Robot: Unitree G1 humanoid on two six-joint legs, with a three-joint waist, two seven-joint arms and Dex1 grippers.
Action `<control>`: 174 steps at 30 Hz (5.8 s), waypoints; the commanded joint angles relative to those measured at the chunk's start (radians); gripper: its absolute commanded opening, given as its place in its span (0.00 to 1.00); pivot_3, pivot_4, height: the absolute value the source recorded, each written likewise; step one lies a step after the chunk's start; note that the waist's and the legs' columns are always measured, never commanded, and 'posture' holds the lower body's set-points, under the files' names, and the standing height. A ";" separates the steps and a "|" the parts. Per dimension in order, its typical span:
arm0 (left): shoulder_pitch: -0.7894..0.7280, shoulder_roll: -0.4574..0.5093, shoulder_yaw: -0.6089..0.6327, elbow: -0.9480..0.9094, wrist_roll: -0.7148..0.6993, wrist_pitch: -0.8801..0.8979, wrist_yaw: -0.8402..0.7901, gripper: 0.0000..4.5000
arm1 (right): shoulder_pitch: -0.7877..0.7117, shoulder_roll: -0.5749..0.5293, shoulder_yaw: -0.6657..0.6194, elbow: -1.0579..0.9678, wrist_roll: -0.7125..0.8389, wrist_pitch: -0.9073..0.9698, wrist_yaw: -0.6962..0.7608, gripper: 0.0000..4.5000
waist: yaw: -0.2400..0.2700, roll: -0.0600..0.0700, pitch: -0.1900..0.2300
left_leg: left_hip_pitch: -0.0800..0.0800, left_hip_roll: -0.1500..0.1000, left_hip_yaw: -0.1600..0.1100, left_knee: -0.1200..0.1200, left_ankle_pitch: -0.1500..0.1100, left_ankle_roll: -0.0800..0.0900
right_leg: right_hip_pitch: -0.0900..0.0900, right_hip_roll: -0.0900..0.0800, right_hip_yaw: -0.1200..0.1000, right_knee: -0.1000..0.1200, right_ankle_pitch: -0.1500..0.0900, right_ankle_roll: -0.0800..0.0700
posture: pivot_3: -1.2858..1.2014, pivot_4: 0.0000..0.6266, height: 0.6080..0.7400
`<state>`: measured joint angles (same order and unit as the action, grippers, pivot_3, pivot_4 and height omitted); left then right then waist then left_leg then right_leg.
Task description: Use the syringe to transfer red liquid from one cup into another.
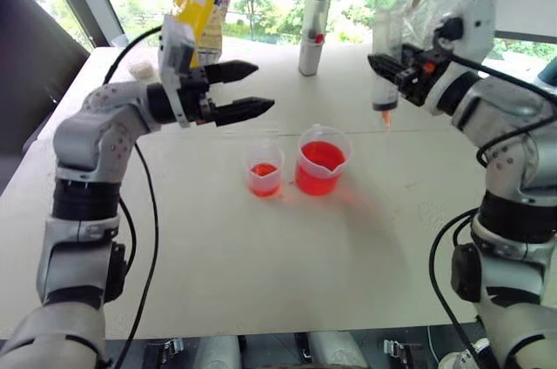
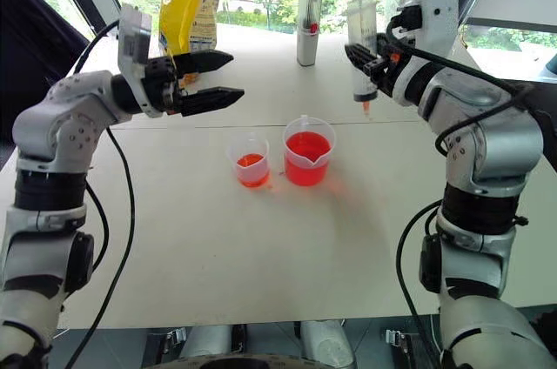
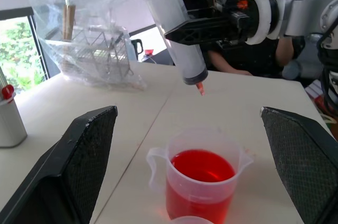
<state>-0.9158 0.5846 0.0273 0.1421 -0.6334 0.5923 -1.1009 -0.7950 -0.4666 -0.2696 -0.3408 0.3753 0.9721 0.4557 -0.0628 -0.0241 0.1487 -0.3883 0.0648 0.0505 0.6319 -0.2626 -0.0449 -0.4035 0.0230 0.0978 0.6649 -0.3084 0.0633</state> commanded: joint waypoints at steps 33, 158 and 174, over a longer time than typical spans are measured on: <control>-0.253 -0.257 -0.063 0.332 0.187 -0.163 -0.120 1.00 | 0.423 0.246 0.283 0.039 -0.160 -0.699 -0.068 0.30 | -0.004 0.000 0.000 | 0.000 0.000 0.000 0.000 0.000 0.000 | 0.000 0.000 0.001 0.000 0.000 0.000 | 0.52 0.24 1.00; -0.116 0.065 0.293 0.017 -0.107 0.202 0.155 0.98 | 0.231 0.353 0.443 0.142 -0.024 -0.691 0.087 0.30 | -0.005 -0.001 -0.001 | 0.001 0.000 -0.002 0.002 0.001 -0.002 | 0.001 -0.002 -0.001 0.003 0.000 0.000 | 0.52 0.24 1.00; -0.049 0.039 0.188 -0.114 -0.174 0.276 0.155 0.98 | 0.263 0.346 0.446 0.209 -0.077 -0.750 0.101 0.30 | -0.007 -0.001 -0.001 | 0.002 0.000 -0.001 0.001 0.001 -0.002 | 0.001 -0.001 0.000 0.004 0.000 0.000 | 0.52 0.24 1.00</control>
<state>-0.9710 0.6086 0.2267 0.0632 -0.8198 0.8858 -0.9362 -0.5222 -0.1277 0.1839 -0.1072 0.2971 0.2482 0.5555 -0.0694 -0.0249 0.1476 -0.3863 0.0653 0.0489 0.6331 -0.2610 -0.0476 -0.4027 0.0216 0.0978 0.6686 -0.3084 0.0632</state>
